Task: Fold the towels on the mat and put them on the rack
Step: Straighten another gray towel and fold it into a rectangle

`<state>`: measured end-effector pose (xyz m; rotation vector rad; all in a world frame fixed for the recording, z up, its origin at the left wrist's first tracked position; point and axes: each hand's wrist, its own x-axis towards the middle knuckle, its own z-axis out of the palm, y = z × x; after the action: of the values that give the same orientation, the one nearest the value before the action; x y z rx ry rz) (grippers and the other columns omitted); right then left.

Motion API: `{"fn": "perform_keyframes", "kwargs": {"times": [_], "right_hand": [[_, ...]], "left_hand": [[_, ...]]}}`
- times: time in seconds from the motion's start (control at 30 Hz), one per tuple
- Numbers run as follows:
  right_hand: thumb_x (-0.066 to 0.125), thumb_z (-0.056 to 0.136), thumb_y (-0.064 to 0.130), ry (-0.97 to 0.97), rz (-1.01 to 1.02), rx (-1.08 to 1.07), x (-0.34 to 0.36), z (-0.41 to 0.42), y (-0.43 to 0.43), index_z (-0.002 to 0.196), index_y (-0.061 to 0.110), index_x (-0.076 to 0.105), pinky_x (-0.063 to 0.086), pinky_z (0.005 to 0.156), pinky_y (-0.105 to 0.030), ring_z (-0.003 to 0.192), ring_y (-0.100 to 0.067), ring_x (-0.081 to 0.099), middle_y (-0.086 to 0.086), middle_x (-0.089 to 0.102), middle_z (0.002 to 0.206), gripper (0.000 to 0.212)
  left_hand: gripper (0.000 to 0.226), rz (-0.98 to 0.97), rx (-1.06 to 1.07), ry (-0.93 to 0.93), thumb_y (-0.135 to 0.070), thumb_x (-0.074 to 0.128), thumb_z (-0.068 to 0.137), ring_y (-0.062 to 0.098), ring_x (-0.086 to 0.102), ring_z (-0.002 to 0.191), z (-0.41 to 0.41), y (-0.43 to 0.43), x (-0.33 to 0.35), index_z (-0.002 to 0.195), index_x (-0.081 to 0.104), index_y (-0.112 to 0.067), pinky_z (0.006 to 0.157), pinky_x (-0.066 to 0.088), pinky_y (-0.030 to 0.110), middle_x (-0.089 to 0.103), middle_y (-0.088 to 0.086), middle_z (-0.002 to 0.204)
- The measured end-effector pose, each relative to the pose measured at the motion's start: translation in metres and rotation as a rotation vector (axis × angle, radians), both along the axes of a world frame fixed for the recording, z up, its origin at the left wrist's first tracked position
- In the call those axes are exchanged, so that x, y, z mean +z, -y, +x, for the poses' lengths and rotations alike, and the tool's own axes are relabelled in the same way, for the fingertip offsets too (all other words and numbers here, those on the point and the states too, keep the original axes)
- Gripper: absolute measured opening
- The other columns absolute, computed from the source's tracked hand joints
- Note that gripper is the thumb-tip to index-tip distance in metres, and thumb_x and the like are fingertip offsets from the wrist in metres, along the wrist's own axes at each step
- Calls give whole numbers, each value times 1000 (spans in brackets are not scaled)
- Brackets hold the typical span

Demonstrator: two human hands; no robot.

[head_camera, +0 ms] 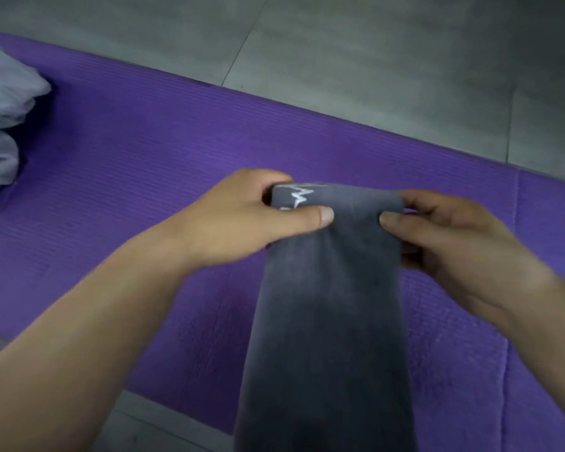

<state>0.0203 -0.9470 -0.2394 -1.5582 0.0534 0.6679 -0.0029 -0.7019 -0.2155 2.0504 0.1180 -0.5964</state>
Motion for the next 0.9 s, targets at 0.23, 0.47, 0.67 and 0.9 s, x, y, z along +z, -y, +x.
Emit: {"fn": "perform_keyframes", "kwargs": {"times": [0.23, 0.47, 0.67, 0.9], "right_hand": [[78, 87, 19, -11, -112, -172, -95, 30, -27, 148, 22, 43, 58, 91, -37, 103, -16, 72, -4, 74, 111, 70], [85, 73, 33, 89, -134, -72, -103, 22, -30, 151, 48, 27, 53, 102, -45, 119, -12, 65, 8, 59, 139, 98], [80, 66, 46, 68, -199, 7, -102, 12, -27, 144, 63, 23, 54, 100, -48, 121, -11, 63, 16, 56, 141, 99], [80, 85, 22, -68, -10, -354, -99, 38, -39, 145, 28, 45, 56, 98, -40, 109, -16, 69, -5, 66, 126, 69]], "left_hand": [[53, 25, 516, 15, -53, 77, 83, 15, 66, 96, 40, 22, -126, 118, 58, -18, 84, 51, 29, 65, -6, 101], [50, -24, 567, -197, -59, 74, 77, 11, 72, 83, 36, 10, -121, 104, 70, -17, 72, 56, 28, 76, -4, 96], [14, -328, 510, -214, -19, 76, 88, 14, 75, 83, 22, 5, -121, 101, 73, -15, 66, 56, 25, 79, 1, 93], [44, -458, 659, -89, -18, 77, 88, 19, 76, 94, 38, 28, -125, 129, 62, -21, 86, 61, 38, 77, 3, 106]]}}
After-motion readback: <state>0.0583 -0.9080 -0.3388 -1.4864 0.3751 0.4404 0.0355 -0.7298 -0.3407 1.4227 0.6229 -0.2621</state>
